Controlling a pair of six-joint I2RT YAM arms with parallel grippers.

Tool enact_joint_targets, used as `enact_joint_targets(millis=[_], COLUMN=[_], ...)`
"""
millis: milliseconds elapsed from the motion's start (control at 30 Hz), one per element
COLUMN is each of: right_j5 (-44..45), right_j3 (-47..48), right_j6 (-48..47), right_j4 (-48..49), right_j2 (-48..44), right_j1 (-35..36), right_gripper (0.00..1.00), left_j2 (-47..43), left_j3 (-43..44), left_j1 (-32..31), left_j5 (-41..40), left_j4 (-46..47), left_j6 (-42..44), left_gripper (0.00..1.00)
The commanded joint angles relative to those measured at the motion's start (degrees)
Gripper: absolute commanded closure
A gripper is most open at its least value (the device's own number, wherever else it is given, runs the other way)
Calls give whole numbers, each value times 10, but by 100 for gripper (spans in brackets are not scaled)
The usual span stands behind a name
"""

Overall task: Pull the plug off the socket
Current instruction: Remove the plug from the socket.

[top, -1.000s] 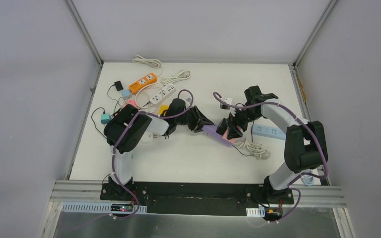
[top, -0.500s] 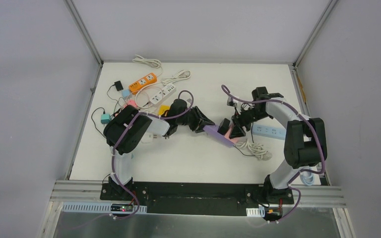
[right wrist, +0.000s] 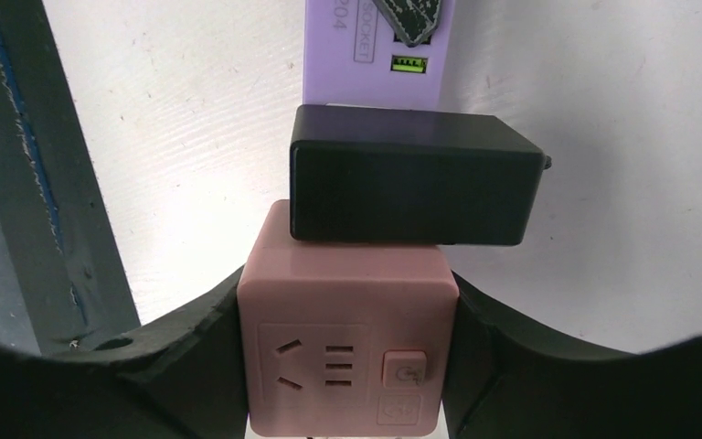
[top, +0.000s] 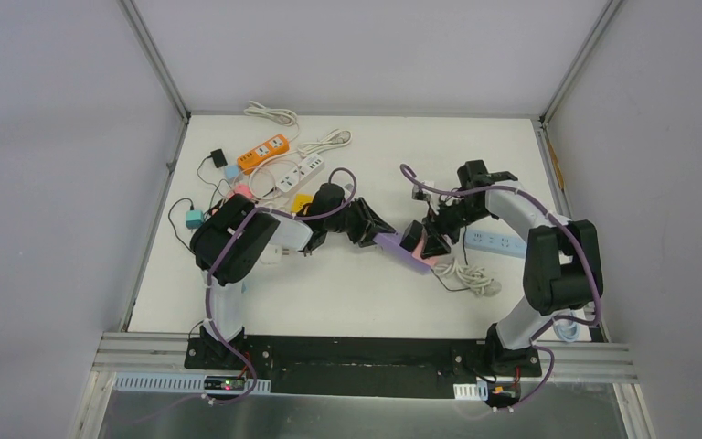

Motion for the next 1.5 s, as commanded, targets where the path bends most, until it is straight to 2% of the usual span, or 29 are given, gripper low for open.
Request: enact_joint_targets(millis=[0, 167, 400, 600, 767, 1100, 1233, 1467], right_j5=[-8, -30, -107, -157, -118, 23, -3, -97], right_j3=[23, 41, 61, 60, 62, 70, 82, 98], right_j6=[-47, -43, -25, -11, -18, -27, -17, -15], right_j4=[-58, -72, -84, -84, -86, -94, -98, -124], right_j2=[-51, -44, -24, -13, -18, -46, -37, -6], right_j1=[36, 33, -42, -67, -55, 44, 36, -37], right_gripper=[100, 100, 100, 100, 100, 100, 100, 100], left_j2=[-18, -22, -31, -31, -33, -49, -53, -56], left_j3=[-4, -5, -11, -9, 1, 25, 28, 24], left_j1=[8, 8, 8, 8, 8, 7, 7, 7], left_j5=[-39, -43, -51, -51, -53, -78, -83, -86], left_j4=[-33, -42, -54, -57, -75, -154, -167, -171], left_j6=[22, 27, 33, 36, 45, 84, 94, 96], left_gripper=[100, 100, 100, 100, 100, 100, 100, 100])
